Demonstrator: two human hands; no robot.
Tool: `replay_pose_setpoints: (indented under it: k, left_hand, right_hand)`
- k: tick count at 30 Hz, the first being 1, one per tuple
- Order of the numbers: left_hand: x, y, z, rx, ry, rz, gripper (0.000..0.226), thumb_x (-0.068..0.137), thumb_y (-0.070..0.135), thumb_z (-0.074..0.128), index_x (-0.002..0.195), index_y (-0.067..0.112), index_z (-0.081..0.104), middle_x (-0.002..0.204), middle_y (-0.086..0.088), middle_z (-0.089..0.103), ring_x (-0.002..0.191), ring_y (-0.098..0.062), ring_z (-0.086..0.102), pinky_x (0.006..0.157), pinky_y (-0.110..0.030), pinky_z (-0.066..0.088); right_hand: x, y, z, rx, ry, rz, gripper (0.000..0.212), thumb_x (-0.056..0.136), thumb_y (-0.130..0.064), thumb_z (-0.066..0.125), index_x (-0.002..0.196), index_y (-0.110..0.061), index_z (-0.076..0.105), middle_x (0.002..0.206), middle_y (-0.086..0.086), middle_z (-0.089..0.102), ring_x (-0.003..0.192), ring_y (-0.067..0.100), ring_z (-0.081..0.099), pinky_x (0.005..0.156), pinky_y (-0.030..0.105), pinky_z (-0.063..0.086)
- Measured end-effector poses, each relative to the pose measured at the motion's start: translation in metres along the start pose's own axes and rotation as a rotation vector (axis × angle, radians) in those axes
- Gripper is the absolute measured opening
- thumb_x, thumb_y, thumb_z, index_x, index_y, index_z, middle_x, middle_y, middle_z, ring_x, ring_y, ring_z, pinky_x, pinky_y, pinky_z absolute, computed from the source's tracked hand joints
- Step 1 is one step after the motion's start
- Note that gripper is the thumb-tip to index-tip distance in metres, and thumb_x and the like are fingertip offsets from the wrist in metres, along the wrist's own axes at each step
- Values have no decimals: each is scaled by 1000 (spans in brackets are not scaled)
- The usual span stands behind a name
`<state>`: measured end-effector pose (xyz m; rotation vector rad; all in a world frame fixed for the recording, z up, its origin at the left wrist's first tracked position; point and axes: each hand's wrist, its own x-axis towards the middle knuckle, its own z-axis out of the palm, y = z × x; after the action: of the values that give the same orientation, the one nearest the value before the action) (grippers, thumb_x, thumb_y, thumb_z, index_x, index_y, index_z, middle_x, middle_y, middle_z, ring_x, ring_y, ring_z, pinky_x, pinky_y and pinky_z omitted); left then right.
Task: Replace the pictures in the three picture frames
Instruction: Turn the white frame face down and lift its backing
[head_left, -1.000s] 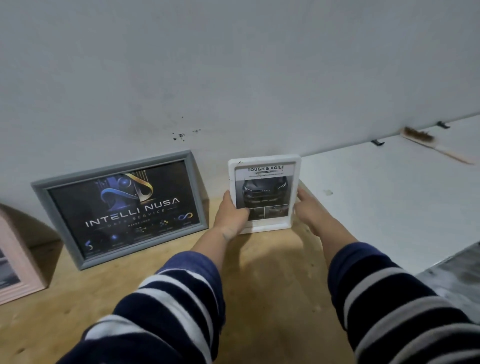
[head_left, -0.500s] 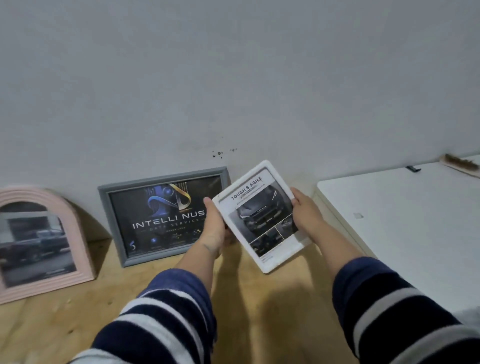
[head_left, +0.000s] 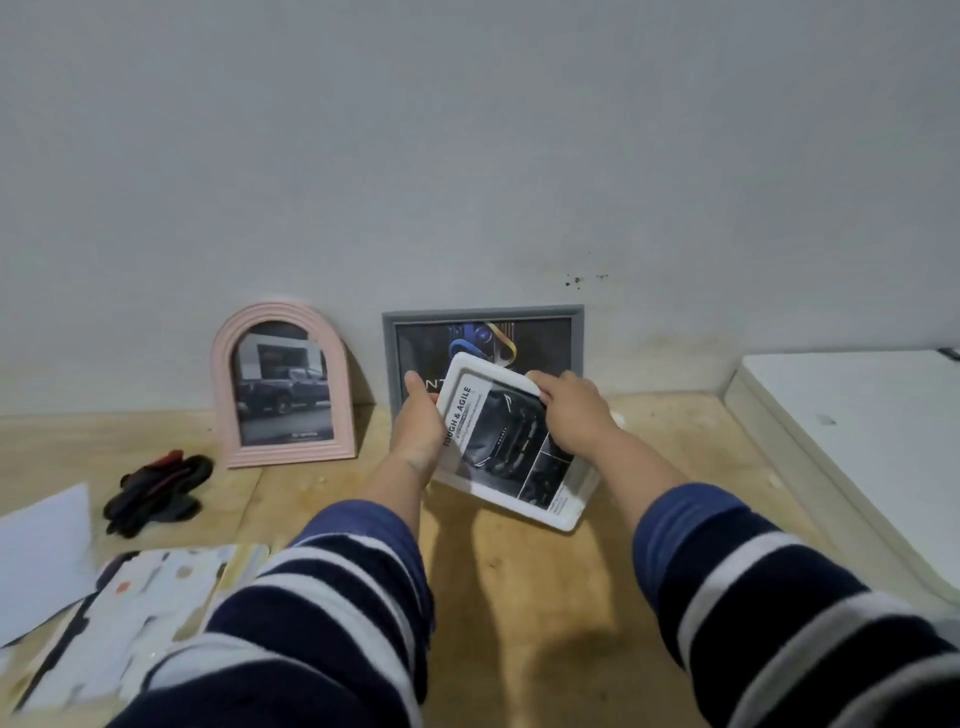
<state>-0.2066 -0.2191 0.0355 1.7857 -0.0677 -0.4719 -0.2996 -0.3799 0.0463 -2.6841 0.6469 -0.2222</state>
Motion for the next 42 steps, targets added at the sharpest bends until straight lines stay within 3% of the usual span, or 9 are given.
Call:
replay_pose_setpoints:
  k: [3,5,15,20,23,27,33,37,42]
  left_hand:
    - [-10,-21,-23,18,35,-39,80,95,63,3,139,14,49,143,-7,48,134,-29,42,116,-43,25]
    - [-16,-32,-29,-14,8,-68,89,88,72,0,149,17,34,152,-8,37,141,-27,32,119,-45,18]
    - [-48,-78,-49,35,32,-144,83,94,64,-2,149,13,33,153,-14,33,143,-30,27,116,-43,17]
    - [-63,-100,-51,90,113,-142,82,97,60,2,129,9,57,131,-14,56,122,-31,50,109,-42,34]
    - [-68,-117,-53,153,120,-154,82,98,58,1,125,9,60,122,-13,61,113,-29,54,103,-38,37]
    - [-77,-135,-55,193,95,-172,78,98,59,3,127,11,58,124,-15,60,118,-33,53,108,-45,36]
    - [-94,-150,-57,352,60,-70,56,101,51,17,125,16,53,126,-10,57,117,-31,51,103,-43,37]
    - [-97,-165,-57,551,77,44,45,101,50,25,122,23,53,121,-2,61,114,-26,53,98,-42,38]
    - [-99,-181,-60,686,76,218,52,97,49,33,139,20,41,138,-2,50,126,-24,43,105,-44,31]
  right_hand:
    - [-22,-29,18,-70,10,-42,49,100,-10,33,143,-33,40,120,11,47,111,32,42,93,38,35]
    - [-36,-40,29,-107,38,-73,52,99,-6,35,143,-34,41,117,9,46,108,28,42,92,37,35]
    - [-97,-51,59,-265,138,-256,51,91,-9,45,139,-26,44,121,4,54,112,27,47,94,38,33]
    - [-137,-47,70,-335,2,-328,40,92,-25,45,131,-23,47,125,4,58,112,26,50,97,40,40]
    - [-158,-44,84,-332,-86,-345,40,89,-26,47,129,-25,49,129,0,55,117,23,49,101,37,39]
    - [-178,-40,105,-343,-178,-316,34,86,-22,48,120,-25,48,122,0,52,111,24,45,86,37,42]
    - [-187,-37,127,-358,-236,-283,35,88,-18,49,123,-24,49,120,1,49,110,24,42,77,35,41]
    - [-183,-33,129,-304,-292,-282,39,89,-25,45,127,-24,51,121,0,50,114,23,41,82,35,44]
    - [-162,-35,125,-184,-238,-183,38,88,-11,44,120,-21,61,115,-1,61,112,21,51,87,33,46]
